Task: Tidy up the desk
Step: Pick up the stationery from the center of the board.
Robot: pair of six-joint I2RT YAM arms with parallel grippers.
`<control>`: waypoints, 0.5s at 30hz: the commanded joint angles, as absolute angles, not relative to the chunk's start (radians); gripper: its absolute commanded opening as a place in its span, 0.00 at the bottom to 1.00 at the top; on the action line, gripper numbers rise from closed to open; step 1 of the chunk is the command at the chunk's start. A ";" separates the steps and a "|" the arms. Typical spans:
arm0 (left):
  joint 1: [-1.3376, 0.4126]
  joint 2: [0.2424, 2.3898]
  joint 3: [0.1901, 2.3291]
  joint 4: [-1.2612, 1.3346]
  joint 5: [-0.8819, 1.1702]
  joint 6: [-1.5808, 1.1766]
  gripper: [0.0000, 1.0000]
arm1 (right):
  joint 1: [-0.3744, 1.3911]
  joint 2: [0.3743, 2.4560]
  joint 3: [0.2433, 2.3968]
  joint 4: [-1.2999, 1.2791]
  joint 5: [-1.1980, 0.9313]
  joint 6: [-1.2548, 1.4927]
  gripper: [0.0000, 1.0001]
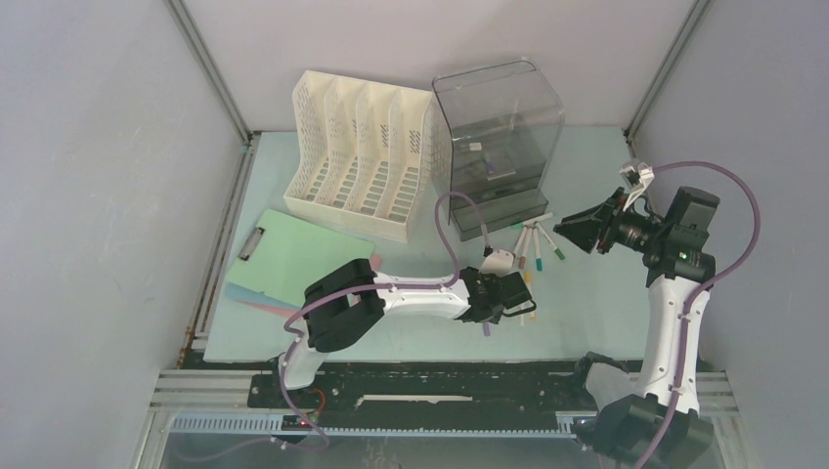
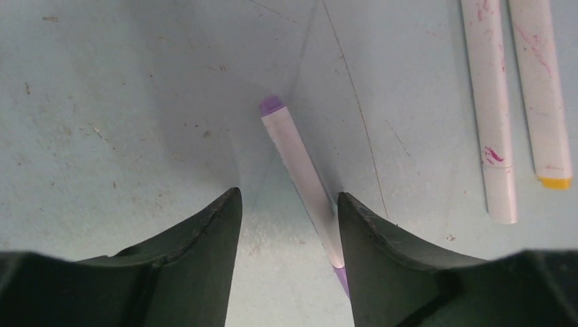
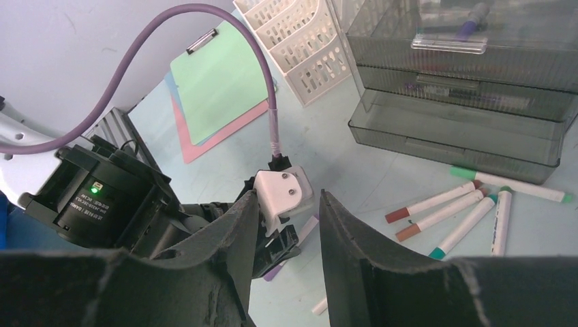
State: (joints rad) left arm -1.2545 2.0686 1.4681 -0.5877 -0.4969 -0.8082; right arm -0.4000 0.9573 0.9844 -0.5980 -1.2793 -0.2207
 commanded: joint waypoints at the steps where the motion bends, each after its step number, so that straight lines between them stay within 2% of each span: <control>1: -1.258 2.084 1.502 -0.570 -0.488 -0.780 0.59 | -0.409 0.946 1.011 -0.601 -1.304 -0.235 0.46; 3: -1.257 2.091 1.499 -0.568 -0.481 -0.776 0.54 | -0.410 0.946 1.010 -0.601 -1.306 -0.235 0.46; 14: -1.248 2.088 1.436 -0.533 -0.449 -0.711 0.41 | -0.418 0.946 1.011 -0.603 -1.320 -0.233 0.46; 15: -1.245 2.086 1.428 -0.528 -0.444 -0.704 0.37 | -0.419 0.946 1.010 -0.602 -1.320 -0.233 0.46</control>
State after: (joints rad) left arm -1.2533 2.0762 1.4651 -0.5373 -0.4652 -0.7502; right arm -0.4107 0.9573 0.9844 -0.6033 -1.2934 -0.2218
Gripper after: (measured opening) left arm 0.411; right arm 0.459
